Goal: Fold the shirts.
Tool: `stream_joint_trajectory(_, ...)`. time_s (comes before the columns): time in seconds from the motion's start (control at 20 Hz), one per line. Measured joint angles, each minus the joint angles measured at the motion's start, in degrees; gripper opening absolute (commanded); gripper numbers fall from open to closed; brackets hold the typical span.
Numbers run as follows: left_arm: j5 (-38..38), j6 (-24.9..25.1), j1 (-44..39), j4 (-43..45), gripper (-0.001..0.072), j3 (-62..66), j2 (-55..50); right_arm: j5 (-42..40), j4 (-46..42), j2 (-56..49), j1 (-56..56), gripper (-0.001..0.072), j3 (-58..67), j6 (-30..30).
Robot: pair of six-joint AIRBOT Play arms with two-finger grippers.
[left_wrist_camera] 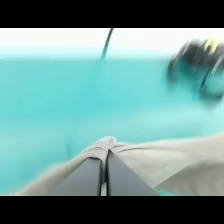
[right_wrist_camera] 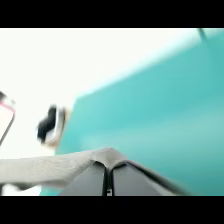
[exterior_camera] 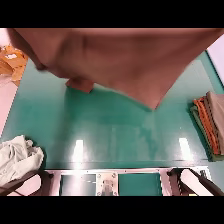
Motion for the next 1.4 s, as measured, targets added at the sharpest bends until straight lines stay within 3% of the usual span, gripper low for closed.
stream_joint_trajectory(0.35,6.2,-0.9,0.0,-0.8,0.0022,10.1,14.2,-5.7,-1.0,10.3,-6.2,0.0024,17.3,4.3)
stream_joint_trajectory(0.7,8.4,-1.9,0.0,0.6,0.0022,0.3,15.6,-6.5,-6.7,10.1,-5.4,0.0024,13.9,7.0)
stream_joint_trajectory(0.95,8.9,3.8,-1.8,-6.1,0.0023,-18.8,7.3,-8.0,-9.9,2.6,6.1,0.0024,-3.0,1.2)
stream_joint_trajectory(1.15,13.5,9.8,-6.7,-8.4,0.0022,-33.0,-4.8,-13.8,-13.7,-9.9,14.5,0.0024,-15.7,-3.0)
stream_joint_trajectory(1.4,23.4,12.0,-9.0,-12.0,0.0022,-39.2,-20.5,-19.0,-14.4,-30.2,17.8,0.0024,-15.5,-5.3)
